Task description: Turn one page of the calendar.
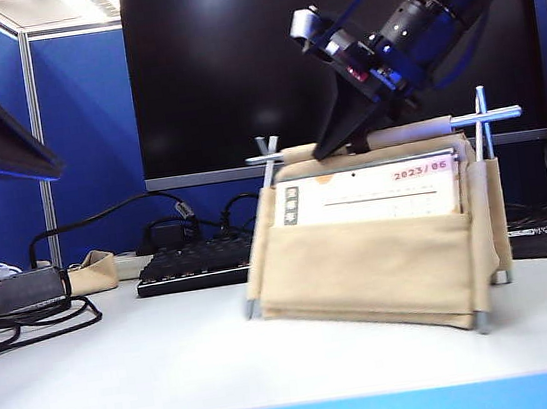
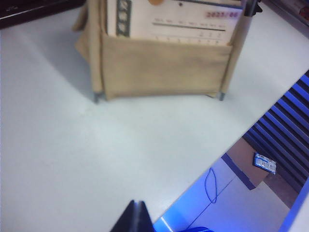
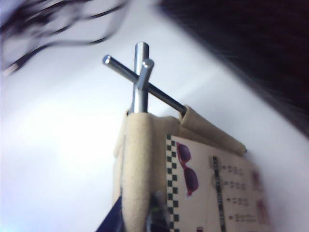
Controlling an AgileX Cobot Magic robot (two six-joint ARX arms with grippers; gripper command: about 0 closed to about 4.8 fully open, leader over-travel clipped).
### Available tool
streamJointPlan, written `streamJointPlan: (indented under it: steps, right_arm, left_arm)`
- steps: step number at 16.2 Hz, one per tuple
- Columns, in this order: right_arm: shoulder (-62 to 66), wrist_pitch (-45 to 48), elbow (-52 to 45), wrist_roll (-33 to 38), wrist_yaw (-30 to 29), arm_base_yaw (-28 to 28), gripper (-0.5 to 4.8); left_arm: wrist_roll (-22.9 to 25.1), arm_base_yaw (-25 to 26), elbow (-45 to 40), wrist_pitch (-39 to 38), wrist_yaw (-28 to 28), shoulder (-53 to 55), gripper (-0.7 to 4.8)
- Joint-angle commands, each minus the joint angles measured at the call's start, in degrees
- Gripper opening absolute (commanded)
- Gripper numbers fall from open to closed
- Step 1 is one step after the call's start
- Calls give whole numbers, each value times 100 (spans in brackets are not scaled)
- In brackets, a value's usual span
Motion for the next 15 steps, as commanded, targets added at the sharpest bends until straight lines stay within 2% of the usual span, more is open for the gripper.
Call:
streamJointPlan:
  steps: [1,2,4,6,10,11,12,13,14,15]
  right_arm:
    - [24,-874,-13,-1014,15,-4,-4]
    - [24,-990,-13,-1091,79,-4,-5]
    - [20,-1615,17,-2653,151,2,-4]
    - [15,-2074,142,-3344,374,52,-4]
    - [2,-2129,527,-3320,439,55,3]
    - [2,-2129,647,-3106,439,55,52]
    - [2,-2105,763,-2839,442,55,138]
    - [0,-2096,846,-2651,380,55,264]
    - [-24,-2094,890,-2573,321,55,312]
    - [-76,-2026,914,-2472,157,55,315]
  left_arm:
    - [2,0,2,48,22,-9,-5]
    - [4,0,2,52,20,-9,-5]
    - [22,0,0,133,-17,-9,-5]
    - [31,0,2,133,-20,-9,-5]
    - [50,0,0,155,-24,-7,-5]
    - [94,0,0,166,-31,-7,-5]
    - [149,0,0,181,-39,-7,-5]
    - [151,0,0,267,-98,-2,-5]
    - [151,0,0,323,-122,-2,-5]
    - [153,0,2,455,-142,-4,-5]
